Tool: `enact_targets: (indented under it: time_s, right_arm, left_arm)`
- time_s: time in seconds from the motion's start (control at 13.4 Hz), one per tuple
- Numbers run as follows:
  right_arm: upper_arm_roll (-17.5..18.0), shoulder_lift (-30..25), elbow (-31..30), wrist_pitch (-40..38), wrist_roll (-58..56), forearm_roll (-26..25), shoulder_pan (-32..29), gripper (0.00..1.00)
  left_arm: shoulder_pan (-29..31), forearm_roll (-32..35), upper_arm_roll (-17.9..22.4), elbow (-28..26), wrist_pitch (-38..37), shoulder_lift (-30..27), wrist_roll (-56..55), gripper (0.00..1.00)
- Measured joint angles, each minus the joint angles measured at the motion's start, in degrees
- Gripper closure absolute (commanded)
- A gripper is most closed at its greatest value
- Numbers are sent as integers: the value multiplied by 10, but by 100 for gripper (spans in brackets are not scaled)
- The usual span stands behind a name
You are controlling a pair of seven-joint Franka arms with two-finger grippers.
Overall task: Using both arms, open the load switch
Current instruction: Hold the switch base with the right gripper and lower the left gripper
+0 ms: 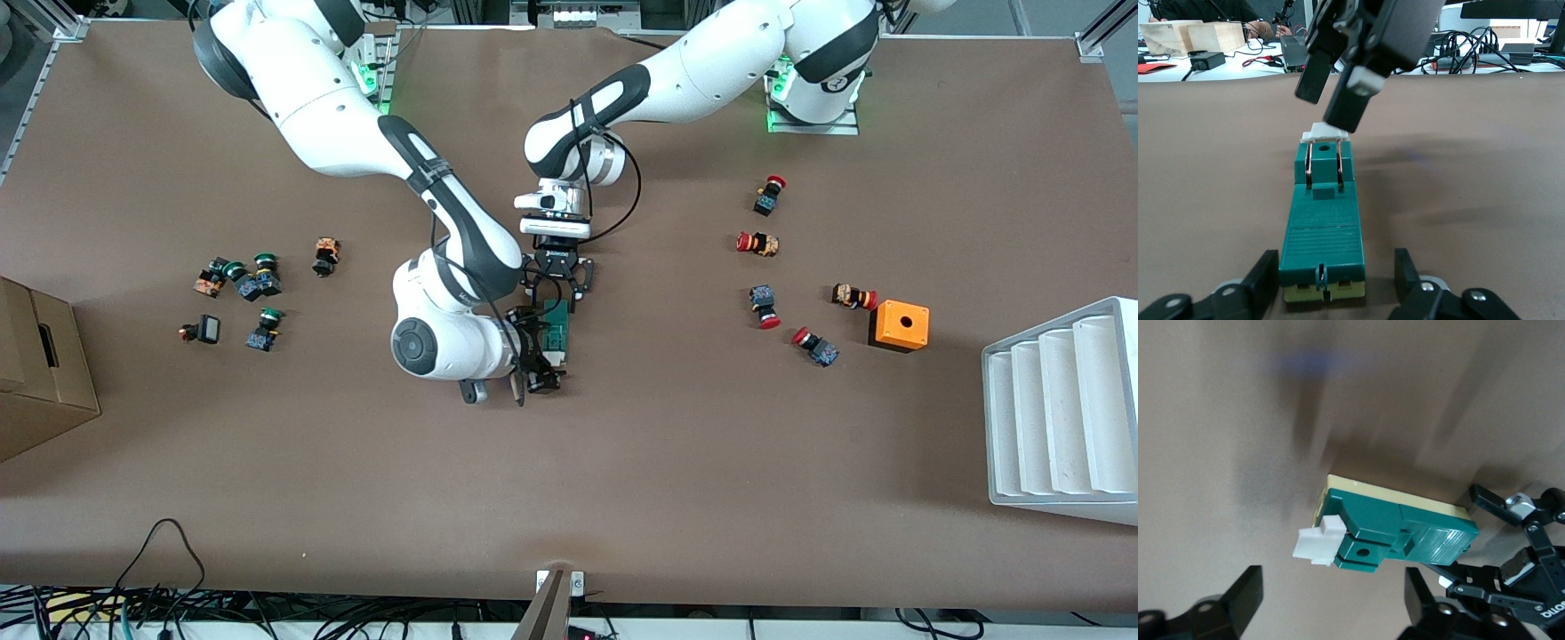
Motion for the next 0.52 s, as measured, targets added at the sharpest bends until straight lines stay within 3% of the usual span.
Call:
enact_targets:
  time_s: [0.3,0.52]
  right_arm:
    - [-5,1,2,-4,3,0,-2,20]
    - [-7,13,15,-15,9,0,-6,20]
  left_arm:
    - [-1,0,-1,-5,-22,1,-10,85]
    - [-1,1,-1,-5,-23,1,-13,87]
